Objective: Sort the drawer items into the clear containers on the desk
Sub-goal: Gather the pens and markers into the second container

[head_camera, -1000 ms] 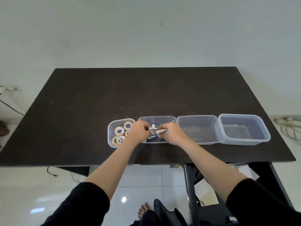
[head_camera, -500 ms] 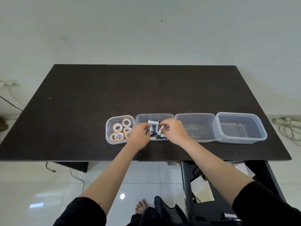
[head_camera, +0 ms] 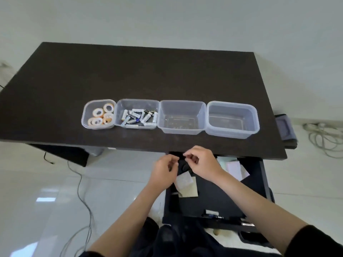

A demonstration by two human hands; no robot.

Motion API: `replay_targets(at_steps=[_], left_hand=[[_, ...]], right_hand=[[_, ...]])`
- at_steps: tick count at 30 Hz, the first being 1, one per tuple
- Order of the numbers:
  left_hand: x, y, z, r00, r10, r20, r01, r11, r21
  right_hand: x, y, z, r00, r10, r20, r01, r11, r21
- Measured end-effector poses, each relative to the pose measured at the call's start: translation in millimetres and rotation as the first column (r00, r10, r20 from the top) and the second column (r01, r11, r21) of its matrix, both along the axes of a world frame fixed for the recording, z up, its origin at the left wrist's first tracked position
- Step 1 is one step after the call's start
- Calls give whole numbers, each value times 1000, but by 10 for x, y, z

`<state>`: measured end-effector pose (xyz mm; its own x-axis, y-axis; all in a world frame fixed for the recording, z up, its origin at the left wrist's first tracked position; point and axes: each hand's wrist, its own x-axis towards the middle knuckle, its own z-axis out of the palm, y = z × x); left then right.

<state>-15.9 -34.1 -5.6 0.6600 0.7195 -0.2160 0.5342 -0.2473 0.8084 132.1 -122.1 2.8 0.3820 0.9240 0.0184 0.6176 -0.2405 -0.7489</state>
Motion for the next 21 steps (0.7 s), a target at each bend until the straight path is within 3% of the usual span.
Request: replay_targets(at_steps=[8, 14, 16, 21], left_hand=[[148, -1072, -539, 973, -137, -188, 85, 961, -265], [168, -1264, -792, 851, -356, -387, 192, 896, -401], [234, -1275, -809, 804, -423, -418, 248, 877, -412], [424, -1369, -917, 699, -549, -458, 326, 815, -479]], right_hand=[[470, -1294, -575, 995, -62, -81, 27, 926, -377], [661, -1768, -904, 980, -143, -137, 23, 769, -638], [708, -1829, -990, 989, -104, -107, -3, 704, -710], [745, -1907, -1067, 983, 177, -40, -118, 451, -885]])
